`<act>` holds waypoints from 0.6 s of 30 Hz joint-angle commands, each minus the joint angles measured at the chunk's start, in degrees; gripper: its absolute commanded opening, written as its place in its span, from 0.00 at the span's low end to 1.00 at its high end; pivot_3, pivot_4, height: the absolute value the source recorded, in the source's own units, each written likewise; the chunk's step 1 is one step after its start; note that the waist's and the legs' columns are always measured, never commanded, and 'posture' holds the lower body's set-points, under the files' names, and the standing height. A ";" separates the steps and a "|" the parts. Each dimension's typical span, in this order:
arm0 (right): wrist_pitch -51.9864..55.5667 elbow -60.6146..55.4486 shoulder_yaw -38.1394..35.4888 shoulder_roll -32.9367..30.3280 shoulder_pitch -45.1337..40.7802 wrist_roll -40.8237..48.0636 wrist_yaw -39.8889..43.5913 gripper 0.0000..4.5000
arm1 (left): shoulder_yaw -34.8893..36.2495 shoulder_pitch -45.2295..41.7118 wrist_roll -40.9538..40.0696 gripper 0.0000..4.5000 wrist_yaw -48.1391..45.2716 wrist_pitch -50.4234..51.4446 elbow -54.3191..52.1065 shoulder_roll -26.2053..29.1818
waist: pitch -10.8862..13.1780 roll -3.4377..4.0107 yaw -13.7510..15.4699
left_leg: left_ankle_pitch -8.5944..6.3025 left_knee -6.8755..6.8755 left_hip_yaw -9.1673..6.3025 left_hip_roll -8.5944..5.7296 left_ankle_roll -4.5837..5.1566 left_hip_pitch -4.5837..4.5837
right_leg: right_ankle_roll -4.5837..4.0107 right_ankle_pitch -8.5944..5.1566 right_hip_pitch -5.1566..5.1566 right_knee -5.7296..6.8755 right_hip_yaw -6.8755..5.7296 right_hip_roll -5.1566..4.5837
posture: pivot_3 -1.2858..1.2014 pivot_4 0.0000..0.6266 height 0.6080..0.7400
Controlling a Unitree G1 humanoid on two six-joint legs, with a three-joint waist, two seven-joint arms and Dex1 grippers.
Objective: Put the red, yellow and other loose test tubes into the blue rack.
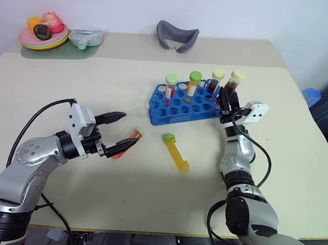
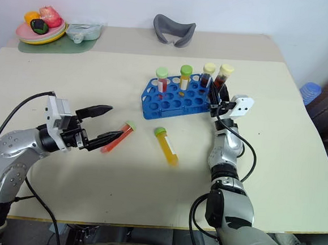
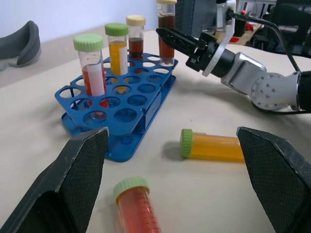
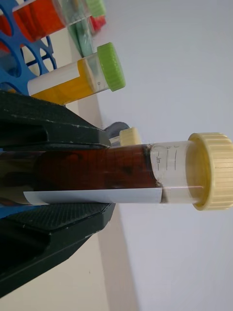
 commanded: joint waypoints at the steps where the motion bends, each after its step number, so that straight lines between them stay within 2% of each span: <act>1: -1.56 1.34 0.57 0.91 1.74 -0.85 -0.83 0.50 | 0.99 0.33 -0.79 0.97 0.14 -0.66 -1.76 -0.01 | -0.02 -0.04 0.01 | 0.00 0.00 0.00 0.00 0.00 0.01 | 0.00 0.00 0.02 0.00 0.00 0.00 | 0.52 0.24 1.00; 5: -2.86 -0.04 1.57 0.73 1.98 -2.60 -2.84 0.94 | 0.93 0.41 -0.81 0.97 0.17 -0.64 -1.68 -0.10 | -0.04 -0.07 0.00 | 0.00 0.00 0.00 0.00 0.00 0.02 | 0.00 0.00 0.03 0.00 0.00 0.00 | 0.52 0.24 1.00; 6: -3.10 -0.79 1.77 0.69 2.11 -2.88 -3.46 0.99 | 0.92 0.42 -0.82 0.97 0.18 -0.66 -1.67 -0.13 | -0.05 -0.07 0.00 | 0.00 0.00 -0.01 0.00 0.00 0.02 | 0.00 0.00 0.03 0.00 0.00 0.00 | 0.52 0.24 1.00; 10: -2.18 -8.16 3.48 -0.17 3.88 -4.34 -5.85 0.99 | 0.74 0.42 -0.77 0.97 0.24 -0.71 -1.59 -0.34 | -0.03 -0.05 0.12 | 0.00 -0.01 0.00 0.00 0.00 0.02 | 0.00 0.00 0.02 0.00 0.00 0.00 | 0.52 0.24 1.00; 12: 3.27 -18.73 4.84 -1.28 6.64 -4.77 -8.16 0.99 | 0.47 0.14 -0.54 0.97 0.34 -0.88 -1.22 -0.62 | 0.01 0.02 0.26 | 0.00 -0.01 0.00 -0.01 0.00 -0.01 | 0.00 0.00 0.00 -0.02 0.00 -0.02 | 0.52 0.24 1.00; 16: 17.60 -37.83 7.07 -4.53 13.33 -7.16 -13.99 0.99 | 0.29 0.03 -0.33 0.97 0.45 -0.88 -1.00 -0.97 | 0.04 0.07 0.27 | 0.01 -0.01 0.00 -0.02 -0.01 -0.07 | 0.00 0.00 -0.05 -0.01 0.00 -0.04 | 0.52 0.24 1.00; 18: 31.79 -52.74 8.07 -8.15 18.81 -10.12 -17.74 0.99 | 0.28 0.05 -0.69 0.97 -0.18 -0.13 -0.59 -0.47 | 0.03 0.10 0.29 | 0.01 -0.01 -0.01 -0.01 -0.02 -0.06 | 0.00 0.00 -0.06 0.00 0.00 -0.03 | 0.52 0.24 1.00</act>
